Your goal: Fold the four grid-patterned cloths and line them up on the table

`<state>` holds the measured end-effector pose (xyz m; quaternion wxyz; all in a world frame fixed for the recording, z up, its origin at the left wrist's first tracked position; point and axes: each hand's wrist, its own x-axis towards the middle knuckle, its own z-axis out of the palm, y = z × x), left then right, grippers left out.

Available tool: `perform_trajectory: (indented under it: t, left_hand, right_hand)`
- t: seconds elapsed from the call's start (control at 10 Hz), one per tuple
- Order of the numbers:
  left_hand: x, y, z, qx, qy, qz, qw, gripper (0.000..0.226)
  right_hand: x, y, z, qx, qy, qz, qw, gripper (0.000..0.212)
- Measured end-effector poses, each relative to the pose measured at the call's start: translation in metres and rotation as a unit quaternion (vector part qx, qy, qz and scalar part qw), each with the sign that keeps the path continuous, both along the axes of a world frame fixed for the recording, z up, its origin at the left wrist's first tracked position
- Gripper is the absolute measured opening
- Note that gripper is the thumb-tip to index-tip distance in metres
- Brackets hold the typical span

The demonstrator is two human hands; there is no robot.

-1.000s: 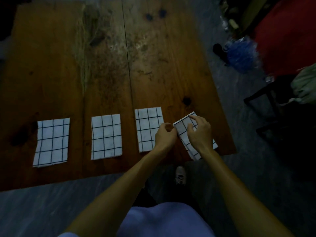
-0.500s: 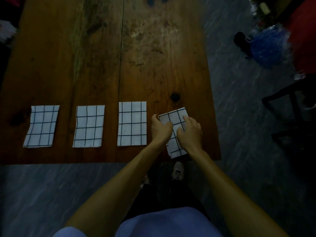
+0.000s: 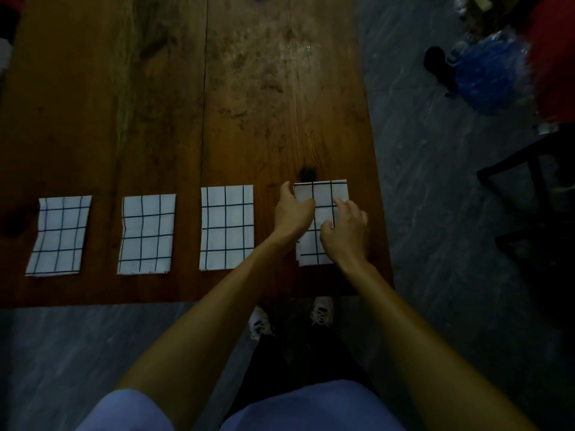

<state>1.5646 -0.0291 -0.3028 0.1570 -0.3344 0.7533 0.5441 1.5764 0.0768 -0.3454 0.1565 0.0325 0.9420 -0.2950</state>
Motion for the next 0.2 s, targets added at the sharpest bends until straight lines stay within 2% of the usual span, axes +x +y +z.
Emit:
perform_trajectory:
  t: [0.2]
  left_hand:
    - [0.0061,-0.0059,0.0029,-0.013,0.001,-0.002,1.0,0.067]
  right_hand:
    - [-0.0016,0.0003,0.0055,-0.017,0.011,-0.004,1.0,0.054]
